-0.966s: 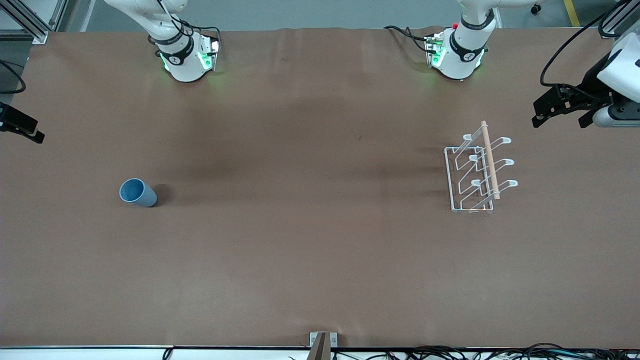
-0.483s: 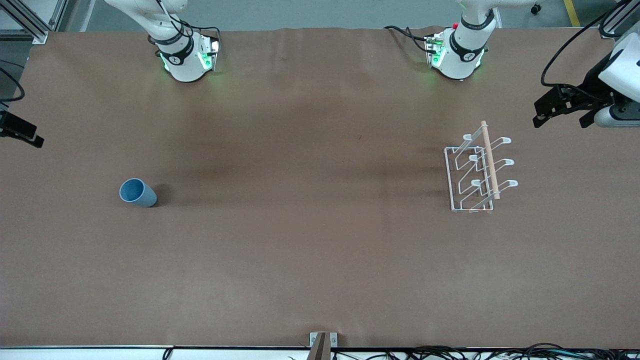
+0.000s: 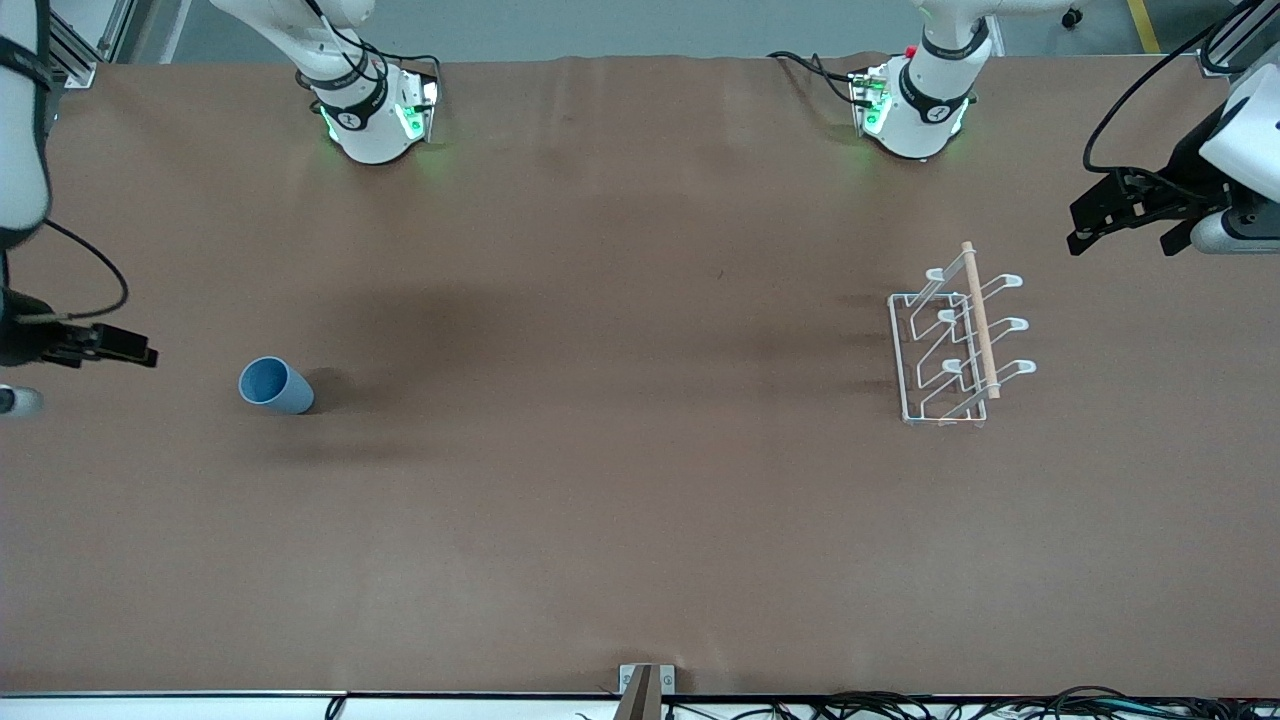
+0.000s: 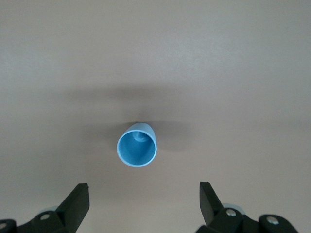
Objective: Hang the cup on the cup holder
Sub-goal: 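Reach the right gripper down to the light blue cup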
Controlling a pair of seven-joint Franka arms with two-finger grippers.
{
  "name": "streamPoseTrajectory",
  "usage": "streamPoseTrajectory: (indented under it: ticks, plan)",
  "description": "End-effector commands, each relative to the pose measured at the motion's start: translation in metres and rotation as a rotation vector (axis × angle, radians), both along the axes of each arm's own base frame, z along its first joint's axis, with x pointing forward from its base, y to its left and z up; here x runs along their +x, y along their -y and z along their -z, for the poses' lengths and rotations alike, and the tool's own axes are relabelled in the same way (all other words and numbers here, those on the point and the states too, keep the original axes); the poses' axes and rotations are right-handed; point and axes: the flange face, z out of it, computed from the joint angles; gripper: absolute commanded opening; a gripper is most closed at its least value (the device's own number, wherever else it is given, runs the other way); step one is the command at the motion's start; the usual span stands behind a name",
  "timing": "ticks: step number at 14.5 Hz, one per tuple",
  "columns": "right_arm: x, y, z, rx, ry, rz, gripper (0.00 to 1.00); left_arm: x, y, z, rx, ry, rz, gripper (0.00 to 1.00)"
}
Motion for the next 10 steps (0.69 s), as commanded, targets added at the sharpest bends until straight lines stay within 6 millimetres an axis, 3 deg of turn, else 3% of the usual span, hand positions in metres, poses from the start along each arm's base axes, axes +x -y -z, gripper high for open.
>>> streamPoseTrajectory:
  ticks: [1, 7, 10]
  plan:
    - [-0.014, 0.001, 0.043, 0.019, 0.002, -0.018, 1.00, -0.003, -0.005, -0.008, 0.001, 0.012, 0.009, 1.00]
    - [-0.031, 0.009, 0.148, 0.014, 0.043, -0.106, 1.00, -0.001, -0.009, -0.008, -0.002, 0.024, 0.001, 1.00]
    - [-0.044, 0.007, 0.190, 0.007, 0.066, -0.110, 1.00, -0.001, -0.008, -0.007, 0.000, 0.023, 0.003, 1.00]
